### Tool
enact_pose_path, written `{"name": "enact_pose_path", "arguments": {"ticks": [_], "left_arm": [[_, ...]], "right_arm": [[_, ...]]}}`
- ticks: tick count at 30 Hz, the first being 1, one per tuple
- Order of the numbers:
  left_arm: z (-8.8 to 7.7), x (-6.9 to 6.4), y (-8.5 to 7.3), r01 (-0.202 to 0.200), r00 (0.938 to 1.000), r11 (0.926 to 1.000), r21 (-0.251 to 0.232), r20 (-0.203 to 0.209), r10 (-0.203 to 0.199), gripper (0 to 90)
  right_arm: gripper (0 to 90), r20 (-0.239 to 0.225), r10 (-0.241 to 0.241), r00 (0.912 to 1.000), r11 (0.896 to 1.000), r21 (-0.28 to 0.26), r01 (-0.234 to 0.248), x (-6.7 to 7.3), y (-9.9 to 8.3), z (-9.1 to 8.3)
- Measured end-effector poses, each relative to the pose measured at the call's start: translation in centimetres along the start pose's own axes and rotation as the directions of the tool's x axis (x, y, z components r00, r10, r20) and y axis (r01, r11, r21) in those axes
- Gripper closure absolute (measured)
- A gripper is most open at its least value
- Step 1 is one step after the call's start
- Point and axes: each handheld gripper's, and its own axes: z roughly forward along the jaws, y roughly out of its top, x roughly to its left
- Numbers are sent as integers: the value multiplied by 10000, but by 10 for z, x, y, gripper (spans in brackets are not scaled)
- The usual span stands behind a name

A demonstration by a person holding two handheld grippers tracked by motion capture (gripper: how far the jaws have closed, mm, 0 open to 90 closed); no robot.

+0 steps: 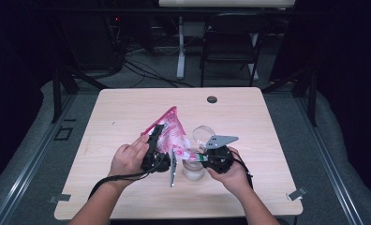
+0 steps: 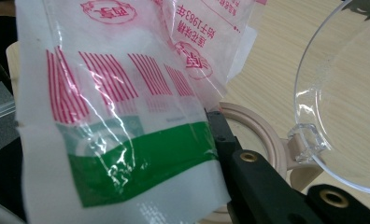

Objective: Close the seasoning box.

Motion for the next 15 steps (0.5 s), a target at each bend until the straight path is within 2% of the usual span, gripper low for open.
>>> {"name": "enact_pose_path", "arguments": {"ticks": [15], "left_arm": [[0, 1, 3, -134, 9999, 9999, -64, -39, 134, 623]], "right_arm": [[900, 81, 9, 10000, 10000, -34, -8, -1, -1, -2]]}}
